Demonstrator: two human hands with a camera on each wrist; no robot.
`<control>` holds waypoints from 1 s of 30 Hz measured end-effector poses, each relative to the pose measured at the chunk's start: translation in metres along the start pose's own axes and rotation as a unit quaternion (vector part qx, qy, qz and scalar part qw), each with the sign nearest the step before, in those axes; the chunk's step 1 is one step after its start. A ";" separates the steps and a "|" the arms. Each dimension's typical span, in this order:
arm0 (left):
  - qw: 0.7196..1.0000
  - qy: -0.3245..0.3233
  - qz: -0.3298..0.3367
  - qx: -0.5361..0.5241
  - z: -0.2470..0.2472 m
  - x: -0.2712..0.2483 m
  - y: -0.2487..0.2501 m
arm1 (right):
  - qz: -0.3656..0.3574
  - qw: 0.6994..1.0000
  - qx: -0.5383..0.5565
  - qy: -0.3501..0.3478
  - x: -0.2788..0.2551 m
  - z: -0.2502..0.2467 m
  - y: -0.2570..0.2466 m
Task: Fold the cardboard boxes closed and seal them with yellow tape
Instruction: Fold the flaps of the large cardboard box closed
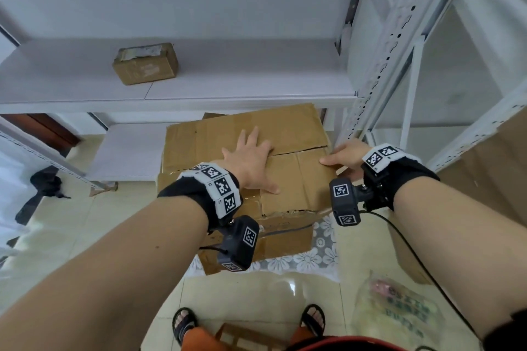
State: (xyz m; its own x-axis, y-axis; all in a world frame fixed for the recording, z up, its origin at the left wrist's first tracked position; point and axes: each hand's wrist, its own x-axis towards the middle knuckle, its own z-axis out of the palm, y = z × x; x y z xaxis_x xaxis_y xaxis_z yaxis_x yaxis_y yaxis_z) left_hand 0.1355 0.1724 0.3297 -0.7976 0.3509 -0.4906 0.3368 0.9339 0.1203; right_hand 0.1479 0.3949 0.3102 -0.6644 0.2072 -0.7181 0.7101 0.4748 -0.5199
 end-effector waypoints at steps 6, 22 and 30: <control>0.996 0.008 0.077 0.037 0.009 0.011 0.043 | 0.012 0.995 0.093 -0.018 -0.004 -0.005 0.009; 0.925 0.336 -0.041 -0.174 0.024 0.040 0.040 | -0.041 0.973 0.199 -0.108 0.020 -0.005 0.018; 0.838 0.295 -0.391 -0.241 0.027 0.000 -0.058 | -0.077 0.989 0.124 -0.003 0.025 0.023 -0.017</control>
State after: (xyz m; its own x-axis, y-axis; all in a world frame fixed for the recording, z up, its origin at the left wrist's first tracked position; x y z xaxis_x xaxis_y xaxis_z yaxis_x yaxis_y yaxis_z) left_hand 0.1291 0.1167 0.2995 -0.8367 -0.5408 -0.0859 -0.5315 0.7643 0.3653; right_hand 0.1245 0.3725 0.2904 -0.7684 0.1423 -0.6239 0.6361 0.2767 -0.7203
